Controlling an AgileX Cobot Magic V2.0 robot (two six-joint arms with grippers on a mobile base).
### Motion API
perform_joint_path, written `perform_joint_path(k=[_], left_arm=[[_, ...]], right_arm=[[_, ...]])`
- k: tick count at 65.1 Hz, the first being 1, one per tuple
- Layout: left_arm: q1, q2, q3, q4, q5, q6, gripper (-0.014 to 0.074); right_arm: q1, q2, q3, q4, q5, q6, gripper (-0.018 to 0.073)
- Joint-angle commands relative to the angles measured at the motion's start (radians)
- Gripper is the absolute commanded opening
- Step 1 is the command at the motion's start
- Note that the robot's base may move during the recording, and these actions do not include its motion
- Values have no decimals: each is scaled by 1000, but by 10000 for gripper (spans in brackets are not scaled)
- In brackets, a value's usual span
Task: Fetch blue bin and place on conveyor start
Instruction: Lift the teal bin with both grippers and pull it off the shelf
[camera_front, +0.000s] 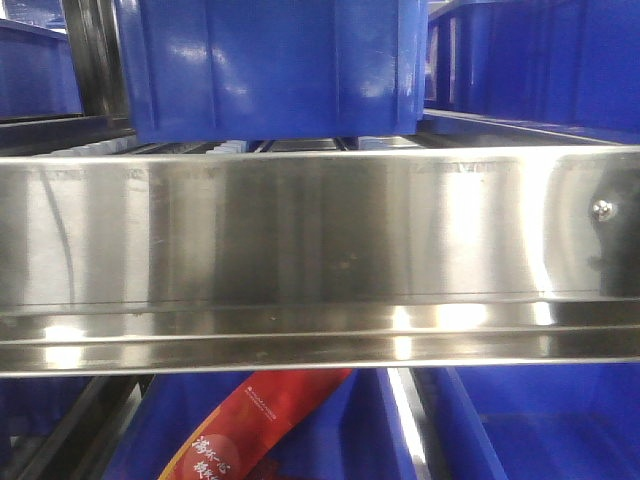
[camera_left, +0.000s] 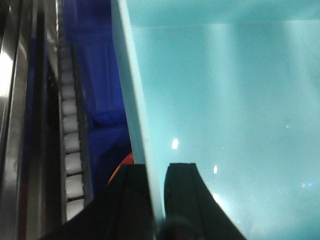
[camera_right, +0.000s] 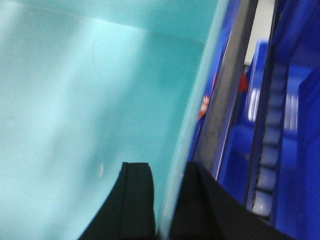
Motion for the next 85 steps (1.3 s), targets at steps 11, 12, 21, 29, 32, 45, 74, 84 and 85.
perform_joint_path(k=[11,12,21,29,32,45,74,84,85], left_arm=[[-3,-12,-9,-8,-43,14,-111],[-3,-12,-9,-8,-43,14,-111],[-3,-12,-9,-8,-47,14,-111],[-3,-12,-9,-8,-49,14,-111],[-3,-12,-9,10,-49,14,-111],[-3,-12,-9,13,-49,14,-111],[-3,-12,-9,13,-49,14,-111],[-3,-12,-9,13,-49,14,-111],[-3,-12,-9,13,-49,14,-111]], right_arm=[[-2,-47,-10,-12,-68,-27,-153],[-2,-47,-10,-12,-68,-27,-153],[-2,-47,-10,-12,-68,-27,-153],[-2,-47,-10,-12,-68,-27,-153],[-2,-47,-10,-12,-68,-27,-153],[-2,-47,-10,-12,-68,-27,-153],[-2,-47,-10,-12,-68,-27,-153],[-2,-47,-10,-12,-68,-27,-153],[-2,-47,-10,-12,-68,-27,-153]])
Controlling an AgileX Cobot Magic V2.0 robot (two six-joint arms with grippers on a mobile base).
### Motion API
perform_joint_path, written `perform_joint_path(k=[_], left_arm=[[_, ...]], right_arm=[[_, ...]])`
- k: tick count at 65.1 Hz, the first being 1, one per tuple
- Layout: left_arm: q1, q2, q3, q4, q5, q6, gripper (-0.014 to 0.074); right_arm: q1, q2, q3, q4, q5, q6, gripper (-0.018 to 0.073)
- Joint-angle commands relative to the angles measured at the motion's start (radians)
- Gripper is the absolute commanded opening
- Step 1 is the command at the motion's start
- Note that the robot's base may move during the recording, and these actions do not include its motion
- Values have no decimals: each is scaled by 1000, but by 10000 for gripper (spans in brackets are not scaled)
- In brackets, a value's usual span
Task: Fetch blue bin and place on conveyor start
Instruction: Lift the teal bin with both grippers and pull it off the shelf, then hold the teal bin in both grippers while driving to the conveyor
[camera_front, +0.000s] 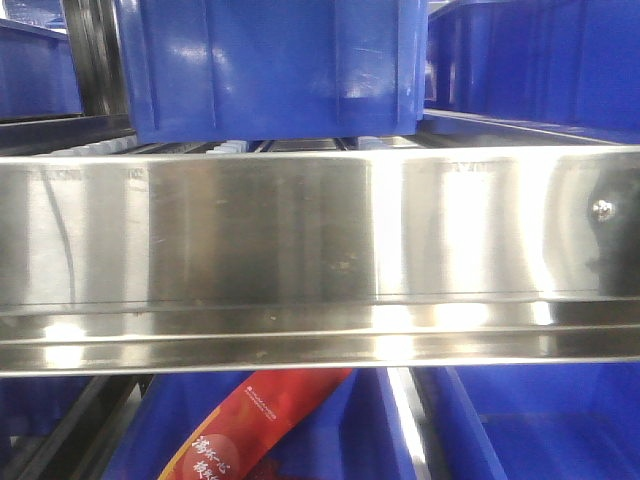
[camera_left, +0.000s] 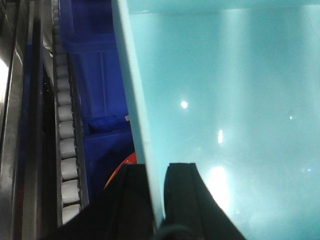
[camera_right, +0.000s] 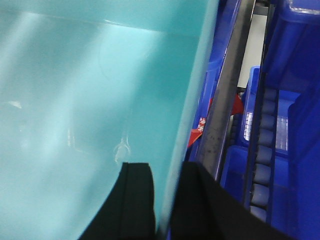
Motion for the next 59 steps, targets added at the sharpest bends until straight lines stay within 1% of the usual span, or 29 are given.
perform_joint_path(k=[1,59], left_arm=[[-3,-10,-9,23,-35,14,-111],[-3,-10,-9,23,-38,14,-111]], right_arm=[[-2,-22,-10,-7,-39,-29,-153],[-2,-22,-10,-7,-39,-29,-153]])
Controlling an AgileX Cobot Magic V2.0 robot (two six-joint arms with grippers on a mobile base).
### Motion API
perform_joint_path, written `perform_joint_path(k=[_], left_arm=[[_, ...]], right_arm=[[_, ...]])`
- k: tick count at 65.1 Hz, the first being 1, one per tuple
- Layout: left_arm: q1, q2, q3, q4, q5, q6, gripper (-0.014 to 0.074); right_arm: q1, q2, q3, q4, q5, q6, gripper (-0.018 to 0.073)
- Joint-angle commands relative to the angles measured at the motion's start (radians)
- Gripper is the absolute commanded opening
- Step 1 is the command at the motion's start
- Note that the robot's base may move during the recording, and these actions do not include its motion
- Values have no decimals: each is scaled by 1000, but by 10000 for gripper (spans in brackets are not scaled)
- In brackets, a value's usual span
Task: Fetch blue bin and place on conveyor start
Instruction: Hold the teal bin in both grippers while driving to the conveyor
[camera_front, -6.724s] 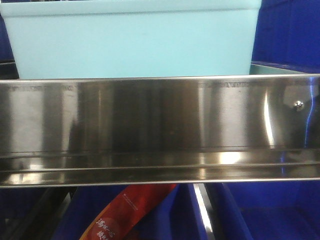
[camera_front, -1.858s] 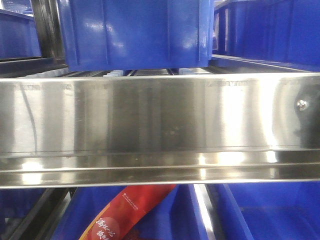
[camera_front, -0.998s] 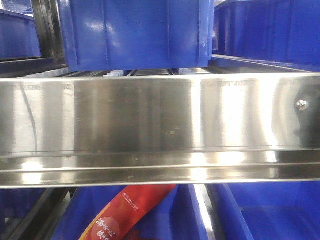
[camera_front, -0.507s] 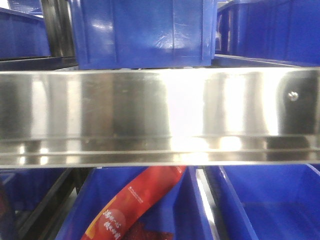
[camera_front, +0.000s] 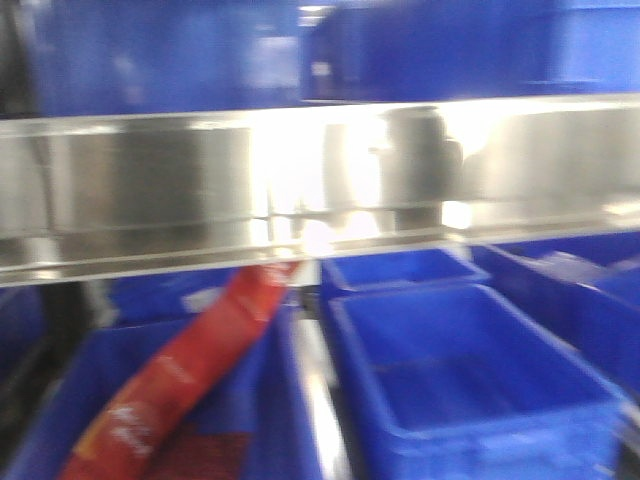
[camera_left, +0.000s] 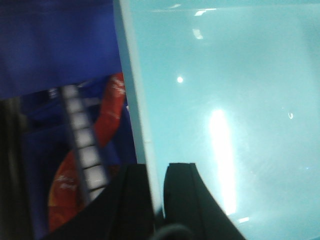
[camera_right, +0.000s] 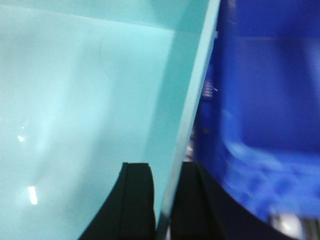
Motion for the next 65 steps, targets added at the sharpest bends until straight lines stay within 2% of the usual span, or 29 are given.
perform_joint_path(k=[1,65], left_arm=[[-3,-10,-9,13,-34,14,-111],[-3,-10,-9,13,-57,14,-111]], right_arm=[[-2,-22,-10,-10,-37,-27,-153],[-2,-22,-10,-10,-37,-27,-153]])
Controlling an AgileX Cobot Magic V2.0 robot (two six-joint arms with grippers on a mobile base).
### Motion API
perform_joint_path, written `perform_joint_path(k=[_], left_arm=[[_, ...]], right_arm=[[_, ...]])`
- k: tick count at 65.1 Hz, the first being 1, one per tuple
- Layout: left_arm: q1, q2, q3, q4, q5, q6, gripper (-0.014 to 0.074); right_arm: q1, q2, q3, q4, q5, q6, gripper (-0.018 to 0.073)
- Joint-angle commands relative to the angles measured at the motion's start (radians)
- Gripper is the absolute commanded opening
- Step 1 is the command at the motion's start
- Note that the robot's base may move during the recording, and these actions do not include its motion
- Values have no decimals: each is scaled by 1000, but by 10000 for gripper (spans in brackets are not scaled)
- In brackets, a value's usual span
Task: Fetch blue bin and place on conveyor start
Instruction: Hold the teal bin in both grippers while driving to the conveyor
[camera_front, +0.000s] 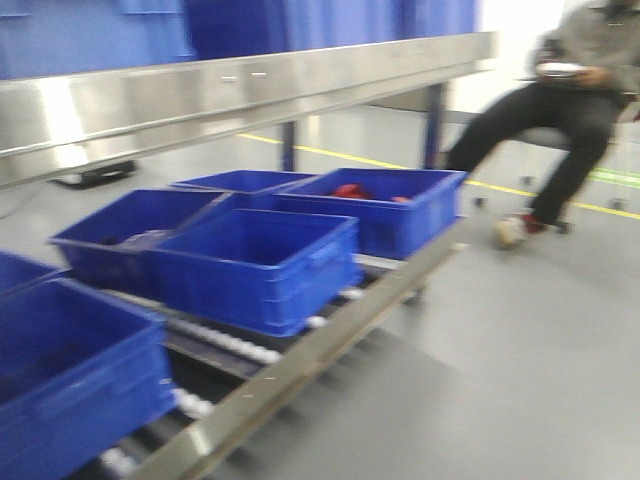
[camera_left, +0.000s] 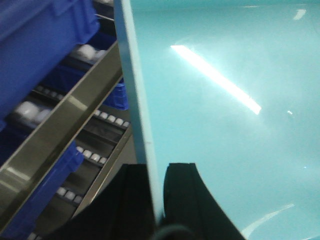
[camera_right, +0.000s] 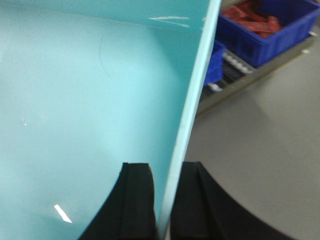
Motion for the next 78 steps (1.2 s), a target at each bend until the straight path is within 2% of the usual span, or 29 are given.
perform_joint_path(k=[1,78], left_arm=[[-3,-10,-9,13,-47,14,-111],[-3,-10,-9,13,-47,14,-111]], right_arm=[[-2,-22,-10,-10,-37,-25,-153],[-2,-24,-10,-10,-37,-25,-153]])
